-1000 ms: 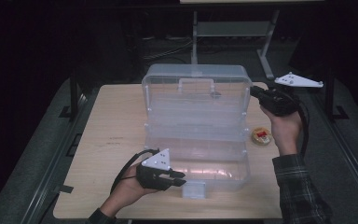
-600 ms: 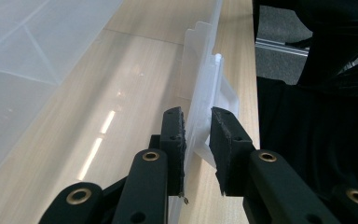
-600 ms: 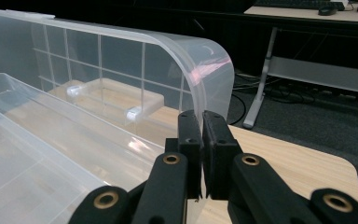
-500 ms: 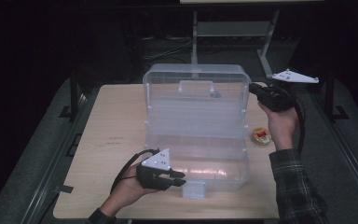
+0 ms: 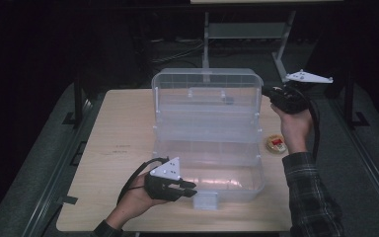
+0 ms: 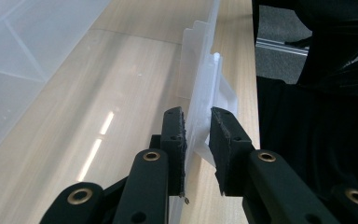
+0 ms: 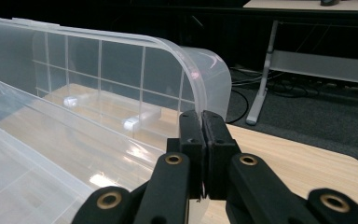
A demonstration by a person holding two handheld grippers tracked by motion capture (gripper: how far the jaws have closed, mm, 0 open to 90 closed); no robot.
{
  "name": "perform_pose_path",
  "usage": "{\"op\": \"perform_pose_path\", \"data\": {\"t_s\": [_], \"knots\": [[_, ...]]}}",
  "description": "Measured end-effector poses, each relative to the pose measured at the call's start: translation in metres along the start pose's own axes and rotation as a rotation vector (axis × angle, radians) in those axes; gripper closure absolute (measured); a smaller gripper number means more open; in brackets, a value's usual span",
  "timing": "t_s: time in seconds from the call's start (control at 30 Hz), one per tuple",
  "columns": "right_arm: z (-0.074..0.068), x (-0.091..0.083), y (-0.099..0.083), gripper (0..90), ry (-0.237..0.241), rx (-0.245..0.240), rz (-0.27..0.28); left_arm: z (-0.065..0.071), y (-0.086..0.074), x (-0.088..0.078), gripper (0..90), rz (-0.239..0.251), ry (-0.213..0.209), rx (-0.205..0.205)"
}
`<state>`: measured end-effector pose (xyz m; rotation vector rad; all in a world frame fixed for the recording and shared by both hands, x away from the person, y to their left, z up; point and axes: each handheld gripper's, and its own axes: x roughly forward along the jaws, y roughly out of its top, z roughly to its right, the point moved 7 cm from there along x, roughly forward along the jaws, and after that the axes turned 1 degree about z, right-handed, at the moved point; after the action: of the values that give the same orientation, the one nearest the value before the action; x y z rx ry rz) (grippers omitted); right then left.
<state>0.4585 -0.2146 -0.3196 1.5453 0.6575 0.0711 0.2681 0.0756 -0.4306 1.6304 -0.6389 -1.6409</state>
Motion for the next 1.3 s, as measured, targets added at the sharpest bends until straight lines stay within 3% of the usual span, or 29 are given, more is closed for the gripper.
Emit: {"op": "perform_pose_path", "data": {"t_s": [1.3], "knots": [[0.015, 0.031, -0.003, 89.5, -0.004, 0.043, -0.030, 0.000, 0.000, 0.000, 75.5, 0.003, -0.003, -0.001]]}}
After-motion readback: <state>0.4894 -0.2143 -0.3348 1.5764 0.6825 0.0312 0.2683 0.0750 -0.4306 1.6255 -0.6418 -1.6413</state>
